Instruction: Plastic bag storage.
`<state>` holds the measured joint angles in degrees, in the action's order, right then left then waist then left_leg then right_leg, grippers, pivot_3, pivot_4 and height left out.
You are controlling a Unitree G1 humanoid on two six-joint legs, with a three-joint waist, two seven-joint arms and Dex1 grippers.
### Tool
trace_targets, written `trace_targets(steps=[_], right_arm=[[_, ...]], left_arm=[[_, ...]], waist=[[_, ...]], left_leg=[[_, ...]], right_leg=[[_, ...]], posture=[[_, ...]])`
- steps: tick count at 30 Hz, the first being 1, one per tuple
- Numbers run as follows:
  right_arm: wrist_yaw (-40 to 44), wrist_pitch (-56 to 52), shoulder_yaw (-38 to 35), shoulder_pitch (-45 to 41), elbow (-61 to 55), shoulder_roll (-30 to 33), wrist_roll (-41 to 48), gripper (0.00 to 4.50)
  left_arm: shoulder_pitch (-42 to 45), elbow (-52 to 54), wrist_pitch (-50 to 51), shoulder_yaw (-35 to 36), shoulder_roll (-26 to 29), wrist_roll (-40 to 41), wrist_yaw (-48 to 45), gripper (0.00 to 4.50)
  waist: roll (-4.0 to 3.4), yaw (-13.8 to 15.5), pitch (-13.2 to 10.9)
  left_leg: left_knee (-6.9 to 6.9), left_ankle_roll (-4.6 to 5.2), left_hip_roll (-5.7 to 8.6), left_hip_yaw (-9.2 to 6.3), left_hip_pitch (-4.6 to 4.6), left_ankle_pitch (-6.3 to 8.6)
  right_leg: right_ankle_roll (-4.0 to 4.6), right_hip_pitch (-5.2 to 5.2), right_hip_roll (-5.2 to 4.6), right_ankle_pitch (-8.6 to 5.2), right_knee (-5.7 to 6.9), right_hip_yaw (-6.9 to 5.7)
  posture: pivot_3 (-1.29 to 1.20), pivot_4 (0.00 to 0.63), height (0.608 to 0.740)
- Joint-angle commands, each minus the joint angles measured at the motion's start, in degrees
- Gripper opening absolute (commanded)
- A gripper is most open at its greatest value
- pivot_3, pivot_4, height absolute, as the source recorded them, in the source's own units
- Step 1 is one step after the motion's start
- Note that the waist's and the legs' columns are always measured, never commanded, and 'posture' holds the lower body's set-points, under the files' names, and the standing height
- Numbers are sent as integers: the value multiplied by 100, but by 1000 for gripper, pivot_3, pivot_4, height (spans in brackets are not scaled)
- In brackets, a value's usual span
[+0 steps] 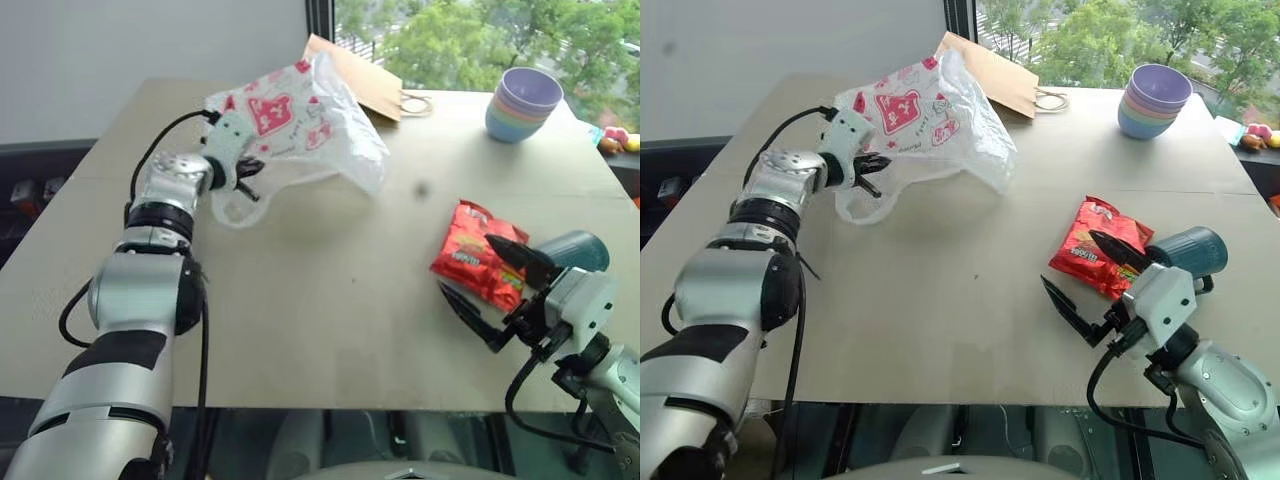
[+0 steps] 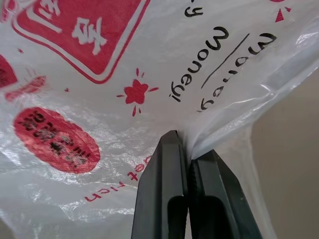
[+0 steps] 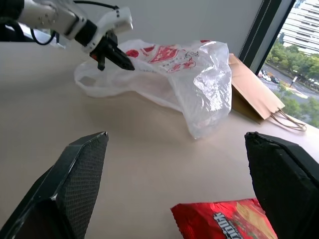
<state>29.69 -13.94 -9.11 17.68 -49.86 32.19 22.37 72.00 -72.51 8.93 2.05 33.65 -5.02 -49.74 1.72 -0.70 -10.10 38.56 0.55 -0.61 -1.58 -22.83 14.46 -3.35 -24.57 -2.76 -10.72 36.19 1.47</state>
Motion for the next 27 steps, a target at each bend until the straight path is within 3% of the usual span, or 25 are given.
trace_targets(steps=[1,3,7,11,17,22,25,27], right_arm=[[-39,45,107,72,17,125,-485,4500],[-1,88,219,142,95,234,-807,4500],[-504,-107,476,193,406,479,-2270,4500],[-621,-229,736,-91,926,555,-2947,4500],[-1223,-116,1516,-1071,2260,567,-4584,4500],[-1425,-237,1898,-1784,3009,381,-5302,4500],[-1326,-215,1955,-1935,3221,293,-5318,3696],[-1266,-120,1934,-1965,3187,311,-5314,2691]], left_arm=[[134,1041,1200,290,226,614,-827,104],[-152,2031,2217,365,299,958,-1089,104],[-927,4614,4828,729,203,1970,-890,104],[-1533,6535,6361,1108,2,2652,-311,104],[-1918,7902,7560,1549,-330,3301,342,104],[-2282,8418,7687,1540,-258,3610,602,104],[-2465,8529,7573,1511,-172,3705,729,0],[-2517,8522,7505,1539,-111,3773,776,0]], waist=[[0,0,0],[0,-1,0],[-5,-22,2],[-4,-15,1],[-7,-37,0],[-7,-35,0],[-7,-25,1],[-7,-19,1]], left_leg=[[0,0,0,-1,1,0],[1,0,0,-4,0,0],[2,0,0,-1,6,0],[8,-1,-1,0,6,0],[15,-1,-1,6,23,-1],[18,-3,1,4,21,-2],[18,-4,1,4,21,-2],[18,-4,2,4,19,-2]], right_leg=[[0,0,0,0,1,0],[1,0,0,-1,3,-1],[1,0,-1,-2,12,6],[2,-8,-1,-2,25,10],[3,-5,2,-4,37,15],[6,-11,3,-4,52,19],[8,-10,2,-4,51,20],[8,-10,0,-3,50,19]], posture=[[0,150,740],[0,150,740],[0,150,740],[0,150,740],[0,150,740],[0,150,740],[0,150,740],[0,150,740]])
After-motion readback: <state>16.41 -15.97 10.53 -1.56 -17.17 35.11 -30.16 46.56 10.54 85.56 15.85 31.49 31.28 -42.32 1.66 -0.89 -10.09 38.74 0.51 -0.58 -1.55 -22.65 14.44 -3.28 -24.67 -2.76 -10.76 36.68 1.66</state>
